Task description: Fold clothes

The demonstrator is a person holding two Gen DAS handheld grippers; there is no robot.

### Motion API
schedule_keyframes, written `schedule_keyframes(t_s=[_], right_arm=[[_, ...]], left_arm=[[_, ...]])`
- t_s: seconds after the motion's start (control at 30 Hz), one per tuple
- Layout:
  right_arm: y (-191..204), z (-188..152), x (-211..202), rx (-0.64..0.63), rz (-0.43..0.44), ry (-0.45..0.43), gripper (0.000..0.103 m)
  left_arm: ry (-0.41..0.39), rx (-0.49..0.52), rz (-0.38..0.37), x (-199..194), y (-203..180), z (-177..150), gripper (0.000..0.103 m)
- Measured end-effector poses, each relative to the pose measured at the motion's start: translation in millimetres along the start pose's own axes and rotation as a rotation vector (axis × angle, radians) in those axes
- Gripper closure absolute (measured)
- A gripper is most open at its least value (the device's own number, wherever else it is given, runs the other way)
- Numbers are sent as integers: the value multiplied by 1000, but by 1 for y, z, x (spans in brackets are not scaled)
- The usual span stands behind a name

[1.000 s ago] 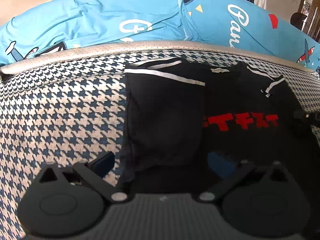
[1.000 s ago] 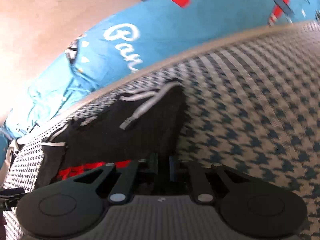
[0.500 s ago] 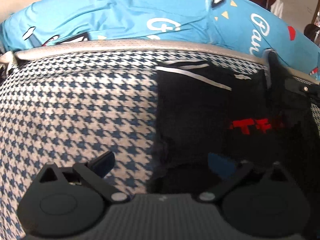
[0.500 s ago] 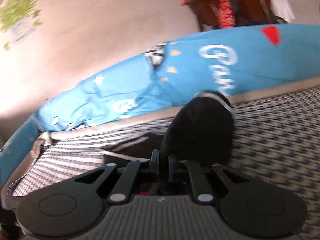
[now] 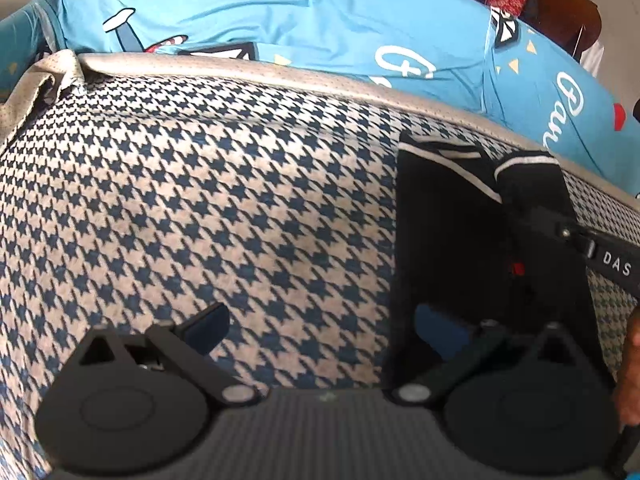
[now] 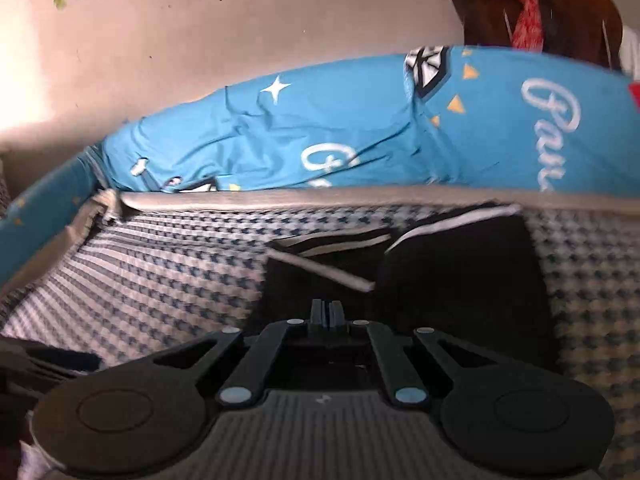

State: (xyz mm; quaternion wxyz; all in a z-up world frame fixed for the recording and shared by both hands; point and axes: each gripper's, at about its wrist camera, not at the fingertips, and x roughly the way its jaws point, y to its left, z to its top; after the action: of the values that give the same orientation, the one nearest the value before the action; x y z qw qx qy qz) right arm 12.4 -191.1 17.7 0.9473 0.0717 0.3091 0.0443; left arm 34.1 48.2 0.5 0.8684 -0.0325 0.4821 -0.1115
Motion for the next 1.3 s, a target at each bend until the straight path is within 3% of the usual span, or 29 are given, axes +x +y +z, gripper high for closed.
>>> schedule_keyframes(t_s=[0.17, 0.23, 0.3, 0.47, 0.57, 1.0, 1.07, 1.2, 1.3], right_arm=[[-13, 7, 9, 36, -28, -3, 92], [-11, 5, 15, 25, -43, 22, 76], [-10, 2, 22, 7, -79, 47, 69], [-6, -6, 32, -72, -149, 73, 69], [-4, -12, 37, -116, -194, 75, 69], [-10, -14, 36, -110, -145, 98, 69], [-10, -15, 37, -115, -158, 98, 73], [-15, -14, 34, -67, -160, 83, 92], [-19, -11, 30, -27, -155, 62, 95]], left_arm=[[5, -10, -13, -1, 1, 1, 0], [11, -7, -13, 0, 0, 1, 0], [13, -7, -15, 2, -1, 1, 0], [23, -24, -24, 5, -2, 2, 0], [22, -19, -30, 4, -4, 2, 0], [28, -30, -26, 6, -2, 3, 0], [28, -27, -26, 6, -3, 3, 0], [30, -21, -23, 7, -5, 3, 0], [29, -26, -21, 7, -4, 3, 0]])
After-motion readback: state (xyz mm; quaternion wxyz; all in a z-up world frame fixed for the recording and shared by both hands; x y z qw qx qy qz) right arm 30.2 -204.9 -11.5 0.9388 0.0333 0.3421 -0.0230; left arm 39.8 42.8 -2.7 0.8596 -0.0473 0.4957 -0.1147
